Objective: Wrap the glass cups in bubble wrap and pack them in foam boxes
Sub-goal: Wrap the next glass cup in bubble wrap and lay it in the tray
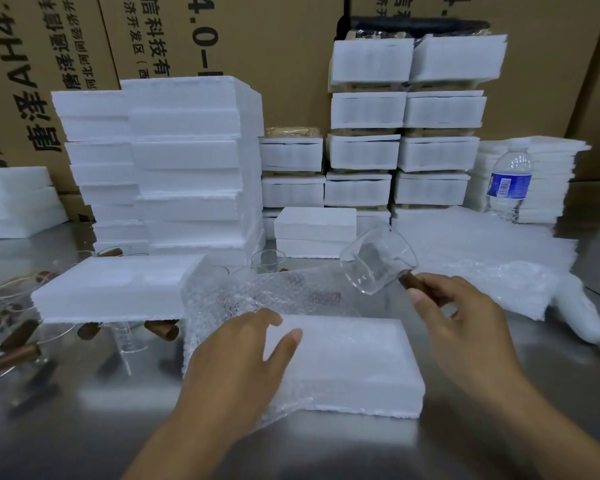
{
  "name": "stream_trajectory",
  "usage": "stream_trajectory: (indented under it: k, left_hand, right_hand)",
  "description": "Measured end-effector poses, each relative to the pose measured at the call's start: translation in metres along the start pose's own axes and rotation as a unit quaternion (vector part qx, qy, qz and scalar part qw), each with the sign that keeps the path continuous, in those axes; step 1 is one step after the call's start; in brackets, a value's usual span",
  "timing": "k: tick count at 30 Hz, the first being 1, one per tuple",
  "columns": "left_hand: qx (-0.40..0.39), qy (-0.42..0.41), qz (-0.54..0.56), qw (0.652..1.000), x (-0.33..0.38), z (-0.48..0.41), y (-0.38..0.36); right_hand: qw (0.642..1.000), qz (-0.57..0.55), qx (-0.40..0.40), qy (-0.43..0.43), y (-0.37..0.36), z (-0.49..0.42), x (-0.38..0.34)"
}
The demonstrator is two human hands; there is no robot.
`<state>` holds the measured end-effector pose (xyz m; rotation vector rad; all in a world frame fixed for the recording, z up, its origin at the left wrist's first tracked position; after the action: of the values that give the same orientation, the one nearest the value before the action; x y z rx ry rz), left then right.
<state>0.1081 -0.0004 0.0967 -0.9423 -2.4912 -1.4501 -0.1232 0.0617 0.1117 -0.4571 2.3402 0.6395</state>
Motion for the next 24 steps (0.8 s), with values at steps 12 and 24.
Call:
stream_trajectory:
  k: [12,24]
  left_hand:
    - [-0.004,0.066,0.034,0.997,-0.006,-0.007,-0.007]
    - [-0.016,0.114,0.033,0.993,-0.025,-0.026,-0.017]
  right_hand:
    - [0.996,-0.071,0.018,-0.053,-0.001,-0.005,0.007]
    - [0.995,-0.083,0.009,-0.056,-0.003,-0.005,0.007]
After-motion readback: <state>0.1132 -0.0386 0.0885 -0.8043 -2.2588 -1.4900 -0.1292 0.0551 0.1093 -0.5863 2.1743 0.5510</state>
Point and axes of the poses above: each hand's wrist, its own z-axis away from the middle knuckle, its own y-axis out of the back of the hand, x = y × z, the point moved 5 cm from there along -z, towards the middle knuckle, and after that the axes turned 9 degrees about x, right-handed, at the moved point
